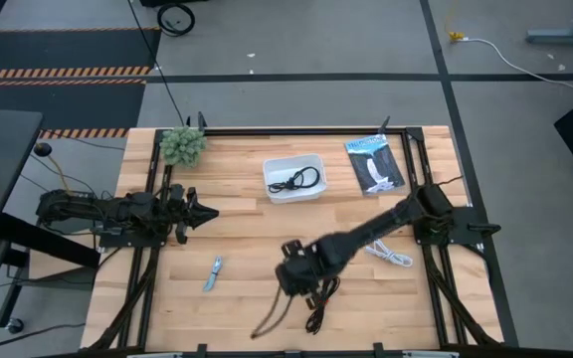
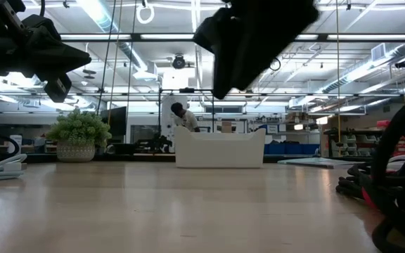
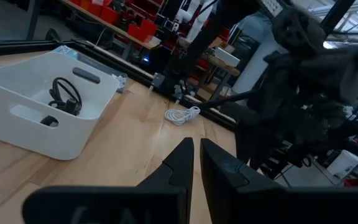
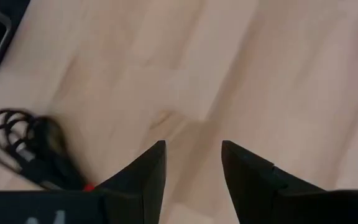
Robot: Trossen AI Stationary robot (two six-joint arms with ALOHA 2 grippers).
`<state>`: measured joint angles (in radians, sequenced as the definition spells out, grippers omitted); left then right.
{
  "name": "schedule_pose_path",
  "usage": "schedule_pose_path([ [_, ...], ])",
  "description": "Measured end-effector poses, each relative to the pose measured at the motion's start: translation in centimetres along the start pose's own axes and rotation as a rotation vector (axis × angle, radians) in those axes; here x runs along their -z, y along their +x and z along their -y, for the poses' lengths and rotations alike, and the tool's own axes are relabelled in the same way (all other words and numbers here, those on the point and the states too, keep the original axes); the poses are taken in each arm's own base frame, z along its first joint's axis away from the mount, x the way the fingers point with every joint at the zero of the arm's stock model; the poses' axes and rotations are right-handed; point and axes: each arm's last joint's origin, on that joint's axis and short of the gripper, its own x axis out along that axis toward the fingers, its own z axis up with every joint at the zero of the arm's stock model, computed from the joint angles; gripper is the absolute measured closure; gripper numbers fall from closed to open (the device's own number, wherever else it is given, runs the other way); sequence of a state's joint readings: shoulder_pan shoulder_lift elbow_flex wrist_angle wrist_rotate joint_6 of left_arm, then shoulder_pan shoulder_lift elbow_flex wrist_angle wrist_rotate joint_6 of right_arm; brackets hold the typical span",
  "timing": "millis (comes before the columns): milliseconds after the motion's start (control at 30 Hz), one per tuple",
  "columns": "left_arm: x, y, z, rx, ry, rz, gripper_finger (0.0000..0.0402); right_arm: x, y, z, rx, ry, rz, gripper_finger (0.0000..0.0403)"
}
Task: Pick and place USB-C Cables
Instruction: Put the black charger cable into the bin
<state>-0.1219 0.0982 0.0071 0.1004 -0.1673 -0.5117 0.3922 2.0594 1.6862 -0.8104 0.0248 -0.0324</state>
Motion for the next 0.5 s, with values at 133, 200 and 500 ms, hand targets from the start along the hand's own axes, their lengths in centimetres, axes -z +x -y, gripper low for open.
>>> schedule_pose_path([
  [133, 0.0, 0.0, 0.0, 0.000, 0.000, 0.000, 0.0365, 0.5, 0.6, -1.4, -0.008, 0.031, -0.014, 0.0218],
  [200, 0.0, 0.0, 0.0, 0.000, 0.000, 0.000, 0.0365, 0.8, 0.9, -2.0, -0.013, 0.044, -0.024, 0.0201],
  [500, 0.0, 0.0, 0.0, 0.000, 0.000, 0.000, 0.0365, 3.1, 2.3, -5.6, -0.066, -0.065, -0.126, 0.0117],
])
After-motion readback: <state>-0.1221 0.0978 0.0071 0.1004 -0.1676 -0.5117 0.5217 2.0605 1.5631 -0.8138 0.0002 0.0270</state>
